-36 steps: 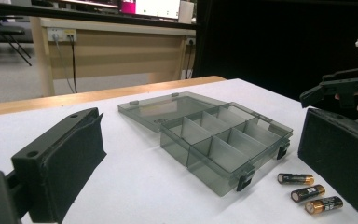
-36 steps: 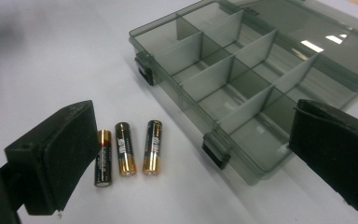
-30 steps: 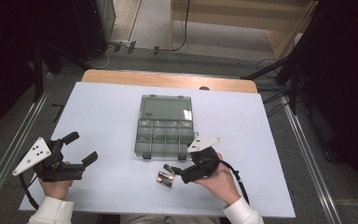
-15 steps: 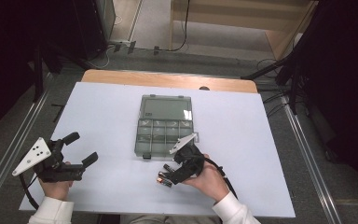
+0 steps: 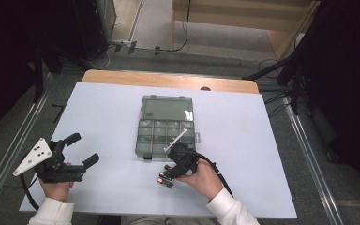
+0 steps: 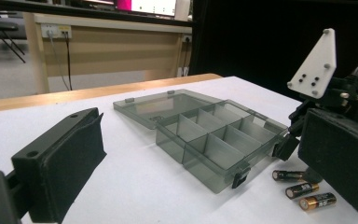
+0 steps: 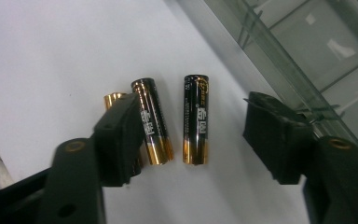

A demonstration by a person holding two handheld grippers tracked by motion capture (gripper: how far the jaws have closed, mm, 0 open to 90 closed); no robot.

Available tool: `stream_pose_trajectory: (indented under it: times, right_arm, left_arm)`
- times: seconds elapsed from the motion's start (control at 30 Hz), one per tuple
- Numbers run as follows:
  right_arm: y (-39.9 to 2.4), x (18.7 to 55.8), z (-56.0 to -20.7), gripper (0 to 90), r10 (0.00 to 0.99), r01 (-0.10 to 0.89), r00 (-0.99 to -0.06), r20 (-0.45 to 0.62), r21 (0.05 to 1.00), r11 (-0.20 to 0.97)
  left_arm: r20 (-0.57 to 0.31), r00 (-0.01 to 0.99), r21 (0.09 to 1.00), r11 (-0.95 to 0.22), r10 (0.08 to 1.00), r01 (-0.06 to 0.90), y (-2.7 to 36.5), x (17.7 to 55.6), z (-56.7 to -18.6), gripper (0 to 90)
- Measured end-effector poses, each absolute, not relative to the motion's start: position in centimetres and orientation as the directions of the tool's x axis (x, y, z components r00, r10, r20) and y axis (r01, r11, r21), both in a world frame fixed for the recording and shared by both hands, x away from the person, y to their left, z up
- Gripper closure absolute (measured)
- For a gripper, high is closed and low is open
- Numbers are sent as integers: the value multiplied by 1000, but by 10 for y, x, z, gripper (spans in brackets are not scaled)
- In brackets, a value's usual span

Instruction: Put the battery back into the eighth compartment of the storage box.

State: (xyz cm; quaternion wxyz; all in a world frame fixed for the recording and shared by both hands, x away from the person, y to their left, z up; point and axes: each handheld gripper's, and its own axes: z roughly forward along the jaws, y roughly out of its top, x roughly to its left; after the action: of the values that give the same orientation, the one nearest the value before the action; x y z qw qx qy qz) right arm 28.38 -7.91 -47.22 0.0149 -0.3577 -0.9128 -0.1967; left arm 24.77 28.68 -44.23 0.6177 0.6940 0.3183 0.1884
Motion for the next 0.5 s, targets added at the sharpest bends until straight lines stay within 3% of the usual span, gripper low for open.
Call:
stream_pose_trajectory:
  times: [0.2, 0.4, 0.5]
  right_arm:
    - [-71, 289, -472, 570, 665, 678, -729, 161, 297, 672]
    - [-61, 291, -477, 771, 667, 674, -736, 116, 222, 704]
    - [-61, 292, -476, 780, 675, 683, -728, 121, 212, 699]
  left_arm:
    - [-136, 728, 978, -28, 672, 208, 287, 248, -442, 0]
    - [-143, 733, 976, -27, 665, 215, 287, 248, -443, 0]
    - [-153, 732, 975, -19, 664, 221, 288, 249, -443, 0]
